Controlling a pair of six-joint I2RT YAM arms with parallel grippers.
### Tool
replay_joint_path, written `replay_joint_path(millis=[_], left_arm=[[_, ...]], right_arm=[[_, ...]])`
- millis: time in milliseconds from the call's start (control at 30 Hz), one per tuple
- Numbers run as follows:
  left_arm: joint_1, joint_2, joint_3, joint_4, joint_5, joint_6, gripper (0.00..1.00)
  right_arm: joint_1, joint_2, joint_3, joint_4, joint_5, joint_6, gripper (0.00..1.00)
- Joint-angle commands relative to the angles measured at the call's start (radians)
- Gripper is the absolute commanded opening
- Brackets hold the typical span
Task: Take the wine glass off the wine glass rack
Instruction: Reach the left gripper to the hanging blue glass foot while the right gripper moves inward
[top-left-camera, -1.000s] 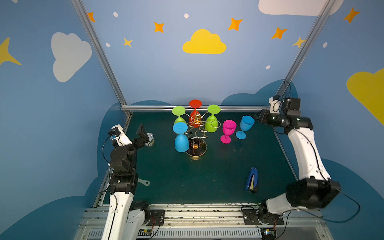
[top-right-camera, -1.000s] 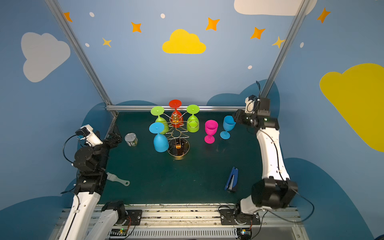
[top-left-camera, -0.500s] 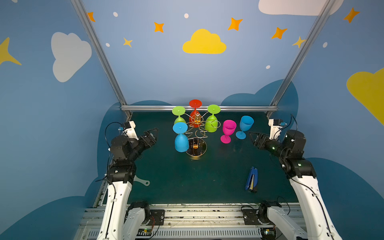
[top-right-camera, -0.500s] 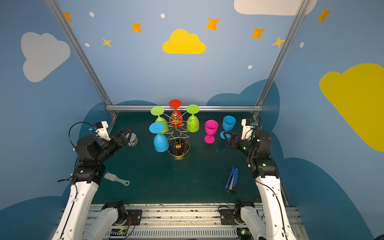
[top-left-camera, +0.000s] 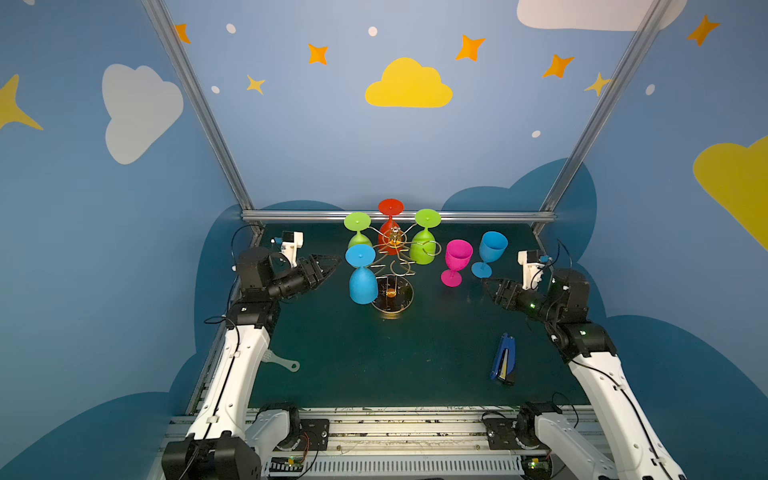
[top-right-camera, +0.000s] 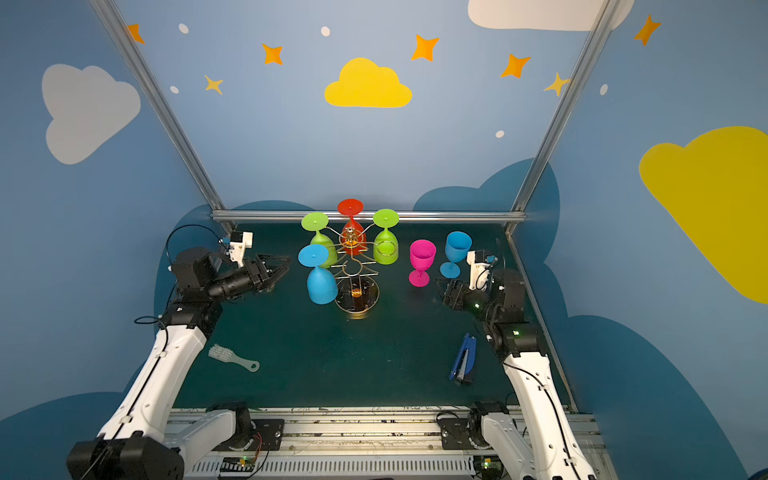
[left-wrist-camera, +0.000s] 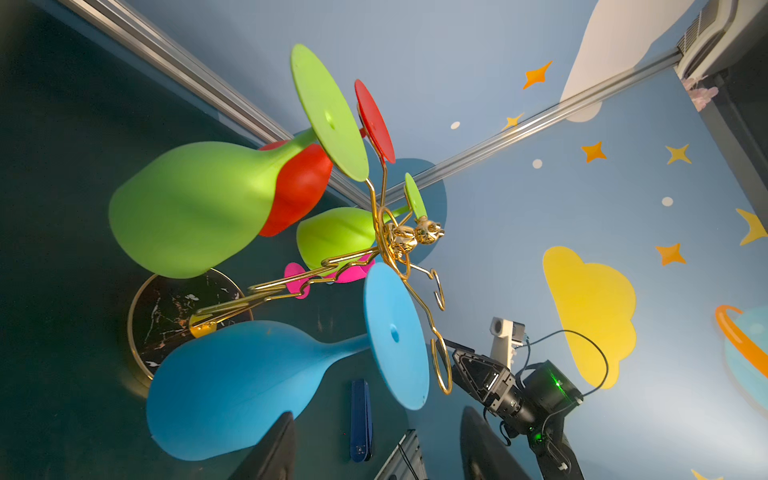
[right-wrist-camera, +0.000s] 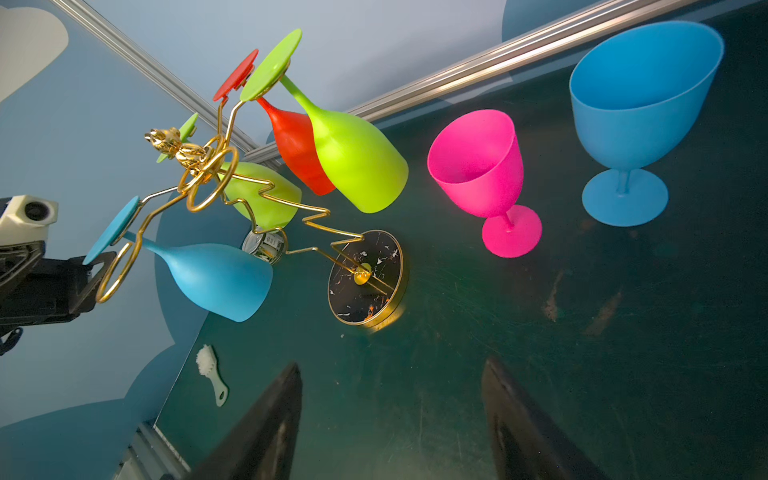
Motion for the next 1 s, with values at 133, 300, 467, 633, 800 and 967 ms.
replay_joint_path(millis=[133,300,467,633,800,967], left_arm=[[-0.068,0.076,0.082,0.015,-0.006,0.049,0.60],[-0.092,0.128,0.104,0.033,-0.013,0.050,0.57],[-0.100,0.157,0.118,0.029,-0.020,0.059,0.49],[-0.104,0.165,0.125,0.036,-0.030,0.054,0.41],[-0.105,0.171,0.128,0.041,-0.027,0.050,0.33],[-0.107,0.173,0.123,0.047,-0.028,0.042,0.31]], right_arm=[[0.022,-0.036,-0.001,0.011,-0.013,0.013,0.68],[0.024,-0.070,0.004,-0.004,0.010,0.015,0.68],[0.025,-0.103,0.016,-0.024,0.031,0.009,0.68],[0.026,-0.118,0.022,-0.024,0.030,0.013,0.68],[0.026,-0.121,0.028,-0.028,0.028,0.014,0.69],[0.026,-0.127,0.028,-0.029,0.030,0.016,0.68]])
